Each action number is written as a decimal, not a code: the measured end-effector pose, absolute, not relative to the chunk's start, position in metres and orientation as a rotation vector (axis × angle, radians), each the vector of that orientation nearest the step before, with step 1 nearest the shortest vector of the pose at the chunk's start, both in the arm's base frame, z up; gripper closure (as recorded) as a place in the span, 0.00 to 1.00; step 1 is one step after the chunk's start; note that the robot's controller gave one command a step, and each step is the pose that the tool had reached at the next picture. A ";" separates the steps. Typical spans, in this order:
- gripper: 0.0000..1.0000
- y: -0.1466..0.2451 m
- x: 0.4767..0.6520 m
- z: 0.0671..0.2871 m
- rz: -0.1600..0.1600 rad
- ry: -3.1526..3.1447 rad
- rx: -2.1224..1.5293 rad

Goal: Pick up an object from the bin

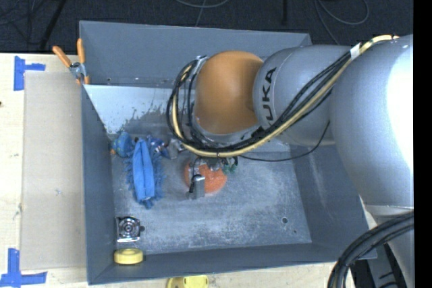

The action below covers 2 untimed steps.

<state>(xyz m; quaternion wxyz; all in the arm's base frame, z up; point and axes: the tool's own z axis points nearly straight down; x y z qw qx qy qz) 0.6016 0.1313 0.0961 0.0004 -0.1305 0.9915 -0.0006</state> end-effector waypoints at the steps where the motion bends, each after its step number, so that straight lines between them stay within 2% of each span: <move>1: 1.00 0.194 0.608 0.070 0.003 3.042 -0.776; 2: 1.00 0.194 0.608 0.070 0.003 3.042 -0.775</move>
Offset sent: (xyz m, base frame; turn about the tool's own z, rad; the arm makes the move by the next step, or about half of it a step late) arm 0.0000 0.0000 0.0000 0.0000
